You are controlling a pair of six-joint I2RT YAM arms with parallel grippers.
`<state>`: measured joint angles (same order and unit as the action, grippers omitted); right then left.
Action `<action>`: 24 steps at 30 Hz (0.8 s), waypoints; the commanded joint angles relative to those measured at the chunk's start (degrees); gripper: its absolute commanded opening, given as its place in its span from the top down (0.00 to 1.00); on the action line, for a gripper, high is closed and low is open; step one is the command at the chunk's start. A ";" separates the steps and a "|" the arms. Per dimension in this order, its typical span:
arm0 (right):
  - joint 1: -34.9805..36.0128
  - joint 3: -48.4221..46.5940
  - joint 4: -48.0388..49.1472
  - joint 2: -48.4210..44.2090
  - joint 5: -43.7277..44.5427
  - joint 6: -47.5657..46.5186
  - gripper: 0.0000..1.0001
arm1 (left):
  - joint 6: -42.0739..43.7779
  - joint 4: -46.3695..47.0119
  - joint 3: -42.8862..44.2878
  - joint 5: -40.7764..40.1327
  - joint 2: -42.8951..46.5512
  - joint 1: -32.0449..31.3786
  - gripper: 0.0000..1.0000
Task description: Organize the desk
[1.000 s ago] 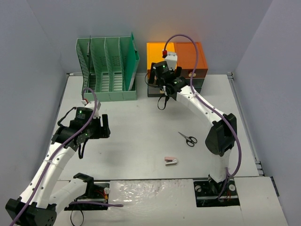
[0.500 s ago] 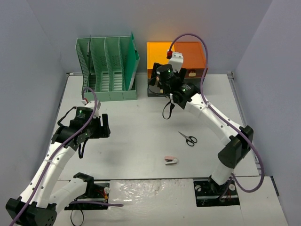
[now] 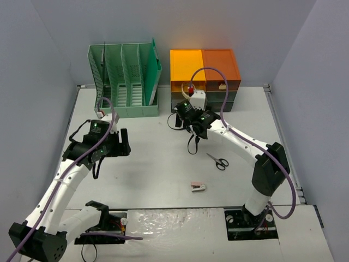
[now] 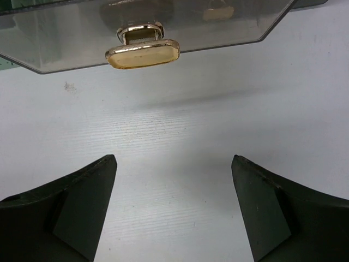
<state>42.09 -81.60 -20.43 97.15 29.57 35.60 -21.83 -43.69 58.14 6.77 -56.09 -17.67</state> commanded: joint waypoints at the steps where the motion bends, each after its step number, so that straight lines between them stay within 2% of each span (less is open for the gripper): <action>1: -1.26 -1.88 5.97 -0.27 4.10 -2.27 0.17 | -1.62 5.18 8.56 3.04 -2.29 -0.26 0.34; 16: -7.88 -13.71 12.74 11.04 2.23 -9.99 0.17 | -4.37 7.30 22.91 7.40 -10.75 -0.43 0.34; 24: -12.29 -20.74 13.24 15.17 -0.88 -11.02 0.17 | -6.47 12.85 29.52 14.01 -16.10 -0.84 0.33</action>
<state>32.25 -97.18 -11.08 112.08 27.68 25.51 -26.46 -37.53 81.82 16.27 -70.28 -17.70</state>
